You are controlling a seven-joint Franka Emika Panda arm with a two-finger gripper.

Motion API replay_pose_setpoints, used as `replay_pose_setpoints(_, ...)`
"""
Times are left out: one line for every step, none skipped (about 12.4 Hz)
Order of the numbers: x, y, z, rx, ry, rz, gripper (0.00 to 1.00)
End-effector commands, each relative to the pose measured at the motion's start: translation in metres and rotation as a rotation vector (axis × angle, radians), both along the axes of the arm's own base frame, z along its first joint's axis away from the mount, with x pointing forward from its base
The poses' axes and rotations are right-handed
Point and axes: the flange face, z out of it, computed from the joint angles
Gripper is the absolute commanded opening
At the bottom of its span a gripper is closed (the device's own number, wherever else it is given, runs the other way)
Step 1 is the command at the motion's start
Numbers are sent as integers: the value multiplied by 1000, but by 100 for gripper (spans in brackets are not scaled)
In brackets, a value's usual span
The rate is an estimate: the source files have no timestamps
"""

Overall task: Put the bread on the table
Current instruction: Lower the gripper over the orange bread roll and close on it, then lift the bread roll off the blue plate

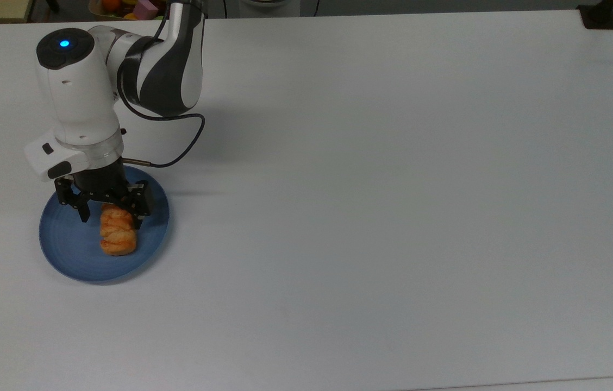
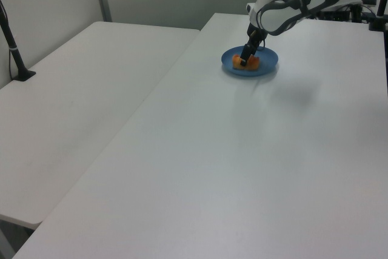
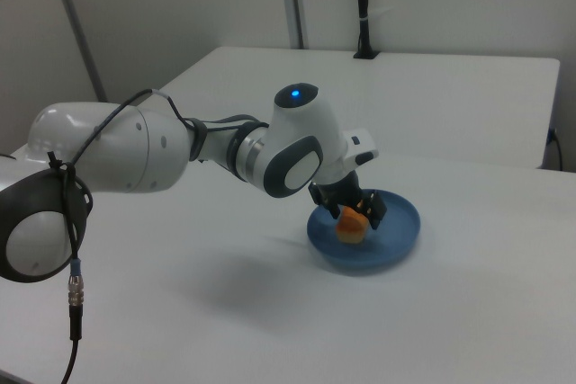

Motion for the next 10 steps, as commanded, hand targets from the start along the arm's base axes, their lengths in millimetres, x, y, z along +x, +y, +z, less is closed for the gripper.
replay_pose_setpoints(6, 4, -2, 11, -45, -26, 83)
replay_pose_setpoints(6, 4, -3, 14, -44, -33, 77)
replay_pose_setpoints(7, 4, -2, 15, -46, -32, 71)
replay_pose_setpoints(7, 6, -2, 18, -47, -32, 67)
replay_pose_setpoints(8, 7, 0, 24, -51, -46, 59)
replay_pose_setpoints(8, 7, 0, 28, -52, -61, 51)
replay_pose_setpoints(8, 8, 2, 28, -55, -59, 48)
replay_pose_setpoints(8, 9, 9, 26, -62, -55, 42)
replay_pose_setpoints(7, 9, 14, 24, -65, -54, 40)
replay_pose_setpoints(7, 9, 29, 21, -78, -50, 40)
